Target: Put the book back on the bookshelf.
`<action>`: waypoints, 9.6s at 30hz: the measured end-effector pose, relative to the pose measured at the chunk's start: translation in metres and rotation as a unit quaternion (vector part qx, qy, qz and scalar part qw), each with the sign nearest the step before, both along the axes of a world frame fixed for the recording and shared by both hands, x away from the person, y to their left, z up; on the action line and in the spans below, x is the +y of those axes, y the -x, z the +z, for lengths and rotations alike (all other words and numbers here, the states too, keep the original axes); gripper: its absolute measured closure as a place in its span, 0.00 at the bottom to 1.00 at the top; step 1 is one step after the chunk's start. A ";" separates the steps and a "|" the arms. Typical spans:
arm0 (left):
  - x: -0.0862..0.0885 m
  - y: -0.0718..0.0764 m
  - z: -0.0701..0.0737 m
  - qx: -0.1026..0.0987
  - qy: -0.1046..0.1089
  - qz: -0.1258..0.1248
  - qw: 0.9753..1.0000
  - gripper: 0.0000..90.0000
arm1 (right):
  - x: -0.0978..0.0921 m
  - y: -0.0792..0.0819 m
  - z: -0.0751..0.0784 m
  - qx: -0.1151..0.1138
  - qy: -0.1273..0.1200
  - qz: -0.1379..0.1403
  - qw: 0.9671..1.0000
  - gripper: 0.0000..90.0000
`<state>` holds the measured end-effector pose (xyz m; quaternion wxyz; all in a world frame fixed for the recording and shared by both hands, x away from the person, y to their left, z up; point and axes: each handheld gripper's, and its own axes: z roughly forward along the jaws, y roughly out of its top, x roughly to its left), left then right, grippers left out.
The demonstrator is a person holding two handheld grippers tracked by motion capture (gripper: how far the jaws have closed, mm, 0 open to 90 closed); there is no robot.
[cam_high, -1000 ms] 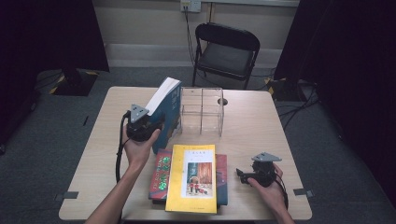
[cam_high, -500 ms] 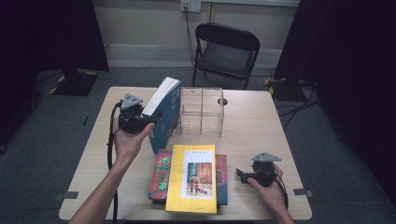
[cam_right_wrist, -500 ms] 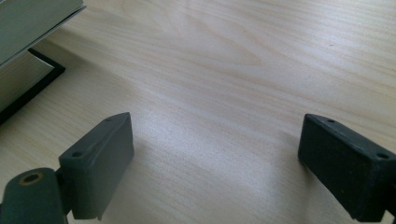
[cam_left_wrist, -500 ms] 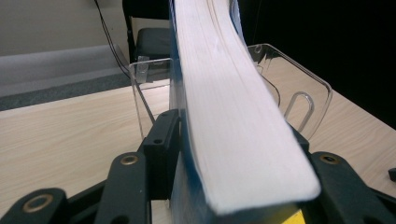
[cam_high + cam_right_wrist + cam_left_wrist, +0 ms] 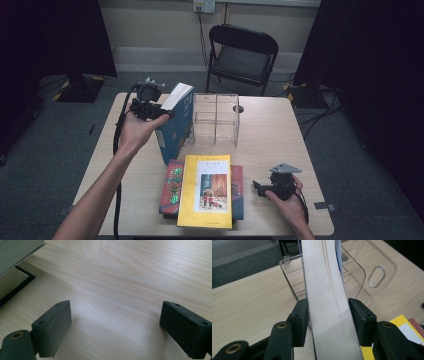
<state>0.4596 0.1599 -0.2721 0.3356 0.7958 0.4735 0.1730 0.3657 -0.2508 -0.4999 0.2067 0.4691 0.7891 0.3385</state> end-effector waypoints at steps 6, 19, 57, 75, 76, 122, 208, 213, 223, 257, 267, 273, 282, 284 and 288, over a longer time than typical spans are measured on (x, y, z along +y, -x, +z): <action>-0.013 -0.032 0.007 0.090 -0.040 0.003 0.995 0.59 | 0.000 0.000 0.000 0.000 0.000 0.002 1.000 0.11; -0.028 -0.060 -0.002 0.159 -0.079 0.013 0.984 0.62 | 0.000 0.000 0.000 0.001 -0.001 0.003 1.000 0.11; -0.034 -0.069 -0.011 0.196 -0.103 0.040 0.974 0.68 | 0.001 -0.002 0.000 0.000 -0.001 0.009 1.000 0.11; -0.029 -0.093 0.003 0.196 -0.072 0.067 0.976 0.68 | 0.001 -0.002 0.000 0.000 -0.001 0.011 1.000 0.11; -0.030 -0.096 0.002 0.193 -0.070 0.069 0.976 0.68 | 0.001 -0.002 0.000 0.000 0.000 0.010 1.000 0.11; 0.017 -0.021 -0.057 -0.054 0.055 0.021 0.997 0.48 | 0.002 -0.002 0.000 -0.001 0.000 0.018 1.000 0.11; -0.002 0.098 -0.168 0.007 0.116 -0.137 0.984 0.52 | 0.099 0.013 0.055 0.013 -0.123 0.118 0.985 0.38; -0.006 0.100 -0.172 0.012 0.135 -0.144 0.980 0.52 | 0.100 0.009 0.050 0.024 -0.145 0.104 0.984 0.34; -0.013 0.105 -0.173 0.018 0.142 -0.120 0.982 0.48 | 0.104 0.004 0.051 0.024 -0.139 0.105 0.984 0.34; -0.009 0.106 -0.174 0.019 0.141 -0.122 0.982 0.42 | 0.112 0.002 0.061 0.017 -0.164 0.064 0.984 0.52; -0.009 0.107 -0.176 0.013 0.148 -0.118 0.982 0.42 | 0.120 0.013 0.062 0.036 -0.163 0.077 0.983 0.56; -0.008 0.105 -0.175 0.018 0.149 -0.122 0.981 0.42 | 0.123 0.003 0.061 0.053 -0.177 0.100 0.978 0.52; -0.006 0.101 -0.175 0.024 0.151 -0.124 0.980 0.44 | 0.140 -0.011 0.062 0.077 -0.176 0.150 0.970 0.59; -0.006 0.100 -0.175 0.024 0.154 -0.126 0.980 0.44 | 0.139 -0.010 0.066 0.087 -0.175 0.167 0.966 0.71; -0.006 0.100 -0.175 0.029 0.162 -0.123 0.979 0.44 | 0.137 -0.010 0.068 0.081 -0.189 0.176 0.963 0.85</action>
